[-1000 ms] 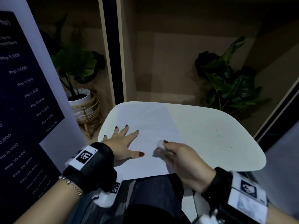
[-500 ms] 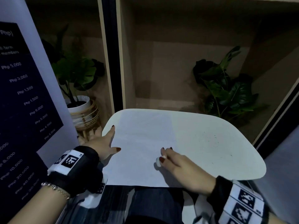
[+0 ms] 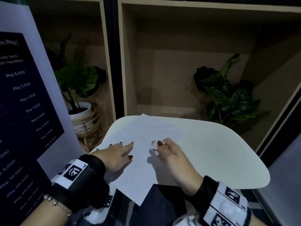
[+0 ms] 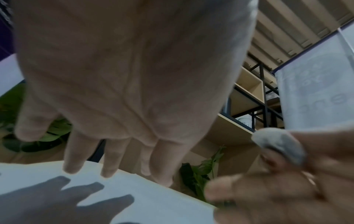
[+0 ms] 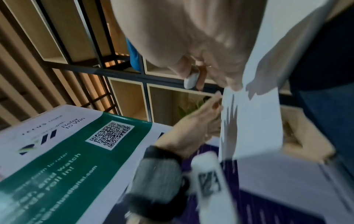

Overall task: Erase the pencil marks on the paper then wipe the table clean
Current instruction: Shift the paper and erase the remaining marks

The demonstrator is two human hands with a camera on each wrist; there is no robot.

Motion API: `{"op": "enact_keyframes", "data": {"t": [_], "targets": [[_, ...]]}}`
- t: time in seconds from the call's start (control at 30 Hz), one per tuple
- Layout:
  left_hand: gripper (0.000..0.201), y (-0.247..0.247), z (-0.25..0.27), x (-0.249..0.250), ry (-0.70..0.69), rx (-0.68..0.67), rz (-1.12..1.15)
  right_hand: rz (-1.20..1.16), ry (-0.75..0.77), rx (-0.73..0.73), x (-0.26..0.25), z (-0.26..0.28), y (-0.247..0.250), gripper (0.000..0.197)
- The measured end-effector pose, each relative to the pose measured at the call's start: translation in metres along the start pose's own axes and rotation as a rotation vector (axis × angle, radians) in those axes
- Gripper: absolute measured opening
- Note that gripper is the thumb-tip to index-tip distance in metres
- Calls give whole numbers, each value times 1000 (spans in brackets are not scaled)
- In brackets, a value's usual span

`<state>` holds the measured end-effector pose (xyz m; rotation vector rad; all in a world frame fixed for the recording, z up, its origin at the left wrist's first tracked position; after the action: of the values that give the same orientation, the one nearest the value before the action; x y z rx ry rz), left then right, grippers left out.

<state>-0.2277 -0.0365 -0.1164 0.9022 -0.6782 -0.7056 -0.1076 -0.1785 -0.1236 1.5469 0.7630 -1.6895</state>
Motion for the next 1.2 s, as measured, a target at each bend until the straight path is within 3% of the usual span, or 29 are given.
{"op": "enact_keyframes", "data": {"t": [0.1, 0.17, 0.23, 0.37, 0.5, 0.6, 0.77, 0.8, 0.87, 0.93, 0.97, 1.0, 1.03, 1.07, 1.13, 1.17, 1.2], "targets": [[56, -2, 2, 4, 36, -30, -59, 665, 96, -88, -4, -15, 20, 28], [57, -1, 3, 4, 35, -13, -54, 894, 104, -182, 0, -13, 24, 28], [57, 0, 3, 5, 22, -5, -27, 968, 94, -250, 3, -8, 22, 28], [61, -4, -1, 7, 14, -8, -24, 752, 52, -364, -9, -5, 29, 26], [72, -14, -6, 7, 4, -27, -81, 736, 93, -310, -1, -23, 39, 30], [82, -20, -9, 2, -14, -46, -116, 431, 26, -417, 32, -24, 35, 24], [84, -20, -11, 0, -20, -54, -110, 451, -26, 125, 14, -50, 80, 23], [85, -20, -11, 0, -19, -55, -113, 393, 36, 100, 6, -48, 78, 21], [85, -22, -11, 0, -17, -57, -115, 384, 39, -131, 0, -36, 58, 19], [85, -21, -10, 1, -16, -55, -115, 595, -29, -310, 10, -33, 43, 17], [85, -20, -9, 1, -14, -57, -116, 698, -41, -258, 13, -42, 50, 15], [85, -20, -8, 1, -10, -60, -115, 709, -74, -116, 11, -51, 59, 15], [85, -19, -7, 1, -10, -60, -114, 662, -92, 11, 10, -56, 66, 17], [86, -19, -7, 1, -12, -60, -113, 505, -90, 36, 9, -56, 67, 20], [86, -19, -7, 2, -17, -59, -111, 114, -109, -116, 15, -52, 56, 25], [86, -20, -7, 1, -18, -58, -111, 71, -131, -214, 18, -45, 48, 27], [86, -20, -7, 1, -20, -56, -111, 181, -152, -264, 20, -42, 43, 28]]}}
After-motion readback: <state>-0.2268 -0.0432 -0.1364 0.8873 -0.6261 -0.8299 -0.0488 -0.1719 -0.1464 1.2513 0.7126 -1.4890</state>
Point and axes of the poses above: each hand's wrist, its own z-axis away from the middle knuckle, its own y-axis out of the back of the hand, x = y × z, the point moved 3 cm from there along -z, towards the middle knuckle, and after that the axes turned 8 degrees about -y, right-handed, at the moved point
